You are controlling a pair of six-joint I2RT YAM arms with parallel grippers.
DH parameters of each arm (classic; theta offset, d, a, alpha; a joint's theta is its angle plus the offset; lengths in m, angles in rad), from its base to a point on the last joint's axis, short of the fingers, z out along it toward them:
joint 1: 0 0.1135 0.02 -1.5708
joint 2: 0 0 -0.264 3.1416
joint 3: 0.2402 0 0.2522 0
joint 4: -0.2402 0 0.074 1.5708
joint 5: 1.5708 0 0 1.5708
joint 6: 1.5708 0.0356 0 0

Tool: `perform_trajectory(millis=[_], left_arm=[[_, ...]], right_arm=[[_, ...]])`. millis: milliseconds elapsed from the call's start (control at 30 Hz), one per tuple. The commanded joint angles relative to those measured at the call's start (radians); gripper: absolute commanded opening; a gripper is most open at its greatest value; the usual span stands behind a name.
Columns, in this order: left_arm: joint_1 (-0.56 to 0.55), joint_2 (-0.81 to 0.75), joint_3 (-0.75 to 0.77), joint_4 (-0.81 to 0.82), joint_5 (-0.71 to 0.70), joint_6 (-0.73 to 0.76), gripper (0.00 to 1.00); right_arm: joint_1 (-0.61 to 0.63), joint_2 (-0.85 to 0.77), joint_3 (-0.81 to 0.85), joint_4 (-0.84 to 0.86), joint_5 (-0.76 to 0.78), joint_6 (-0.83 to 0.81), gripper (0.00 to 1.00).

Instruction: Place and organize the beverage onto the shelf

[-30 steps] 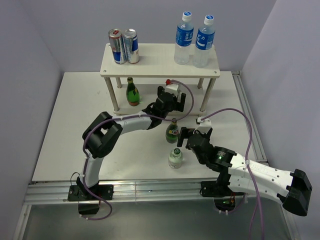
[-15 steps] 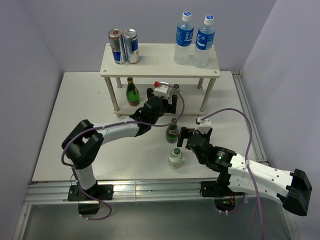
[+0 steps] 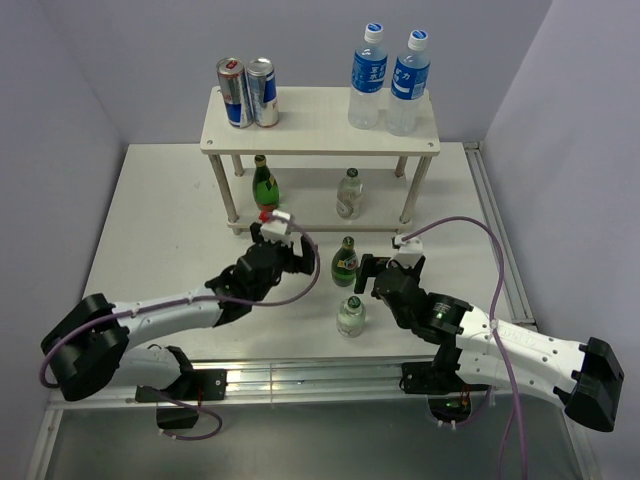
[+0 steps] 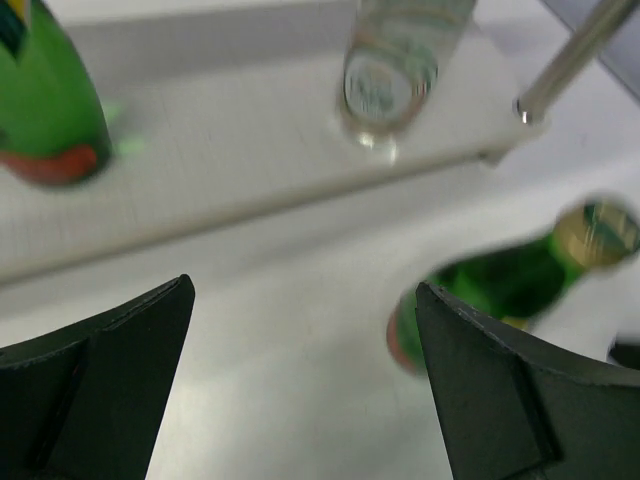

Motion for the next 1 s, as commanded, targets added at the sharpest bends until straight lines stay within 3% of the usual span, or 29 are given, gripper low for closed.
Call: perform_trajectory(millis=[0, 267, 567, 967], left_arm=[[-0.042, -0.069, -0.14, 0.026, 0.017, -0.089, 0.99], [-0.116, 0.006, -0.231, 0.174, 0.124, -0.132, 0.99], [-0.153, 0.22, -0.131, 0.242, 0.221, -0.136, 0.99], [-0.171, 0.397, 0.026, 0.285, 0.183, -0.087, 0.99]], right_arm=[[0.0, -0.006, -0.015, 0.038, 0.043, 0.017, 1.0], [0.002, -0.02, -0.021, 0.035, 0.054, 0.029, 1.0], [0.002, -0.024, -0.025, 0.03, 0.068, 0.04, 1.0], [0.002, -0.037, -0.031, 0.033, 0.069, 0.04, 1.0]])
